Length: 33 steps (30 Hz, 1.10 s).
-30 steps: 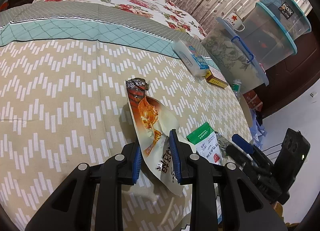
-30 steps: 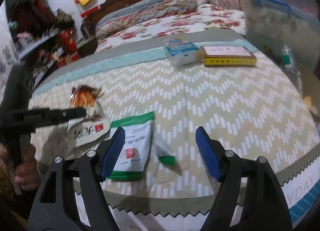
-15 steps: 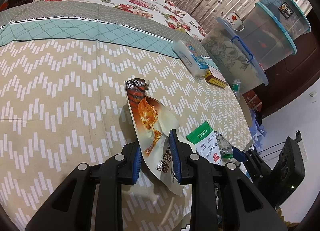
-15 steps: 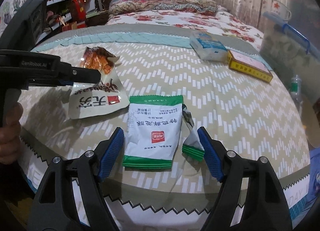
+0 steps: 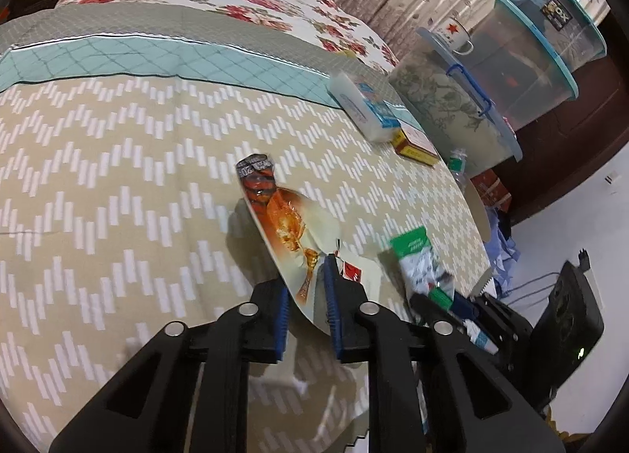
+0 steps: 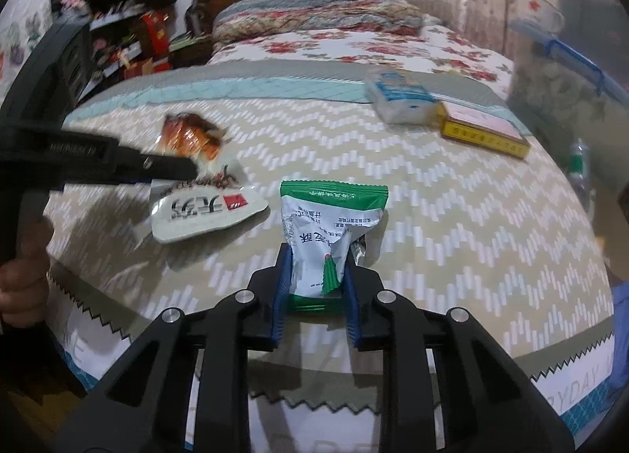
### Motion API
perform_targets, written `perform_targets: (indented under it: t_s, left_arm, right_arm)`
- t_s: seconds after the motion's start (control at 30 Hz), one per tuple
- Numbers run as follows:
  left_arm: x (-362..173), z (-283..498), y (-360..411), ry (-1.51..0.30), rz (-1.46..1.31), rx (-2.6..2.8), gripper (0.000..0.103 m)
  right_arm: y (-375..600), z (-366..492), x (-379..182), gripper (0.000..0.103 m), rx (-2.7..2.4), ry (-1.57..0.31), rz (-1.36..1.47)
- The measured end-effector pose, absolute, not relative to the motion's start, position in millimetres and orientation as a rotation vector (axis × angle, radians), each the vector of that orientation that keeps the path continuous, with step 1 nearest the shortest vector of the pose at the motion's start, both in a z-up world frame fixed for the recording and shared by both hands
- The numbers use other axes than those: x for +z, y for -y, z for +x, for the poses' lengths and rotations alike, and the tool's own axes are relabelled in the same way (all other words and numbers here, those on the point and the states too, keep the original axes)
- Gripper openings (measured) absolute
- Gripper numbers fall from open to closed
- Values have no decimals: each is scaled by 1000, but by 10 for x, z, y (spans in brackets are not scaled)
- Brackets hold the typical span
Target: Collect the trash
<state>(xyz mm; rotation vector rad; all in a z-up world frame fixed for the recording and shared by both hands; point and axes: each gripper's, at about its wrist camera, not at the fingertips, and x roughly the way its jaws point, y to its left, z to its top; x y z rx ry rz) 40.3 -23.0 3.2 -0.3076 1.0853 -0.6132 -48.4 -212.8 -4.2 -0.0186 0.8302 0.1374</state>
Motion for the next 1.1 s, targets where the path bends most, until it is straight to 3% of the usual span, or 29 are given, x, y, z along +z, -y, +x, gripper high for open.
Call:
perform_targets:
  t_s: [0.3,0.6,1.1]
  left_arm:
    - [104,399,610,-1090,-243,-694,6]
    - [226,453,1343,-1131,-194,-836,4]
    - [482,807,3597,-1167,-3,-1100,4]
  right_arm:
    - [2549,-488,-16,26,63,-806,89]
    - [3123,-608,28,26,-44,-744,182]
    - [5142,-688,116,26,-290,-621,544]
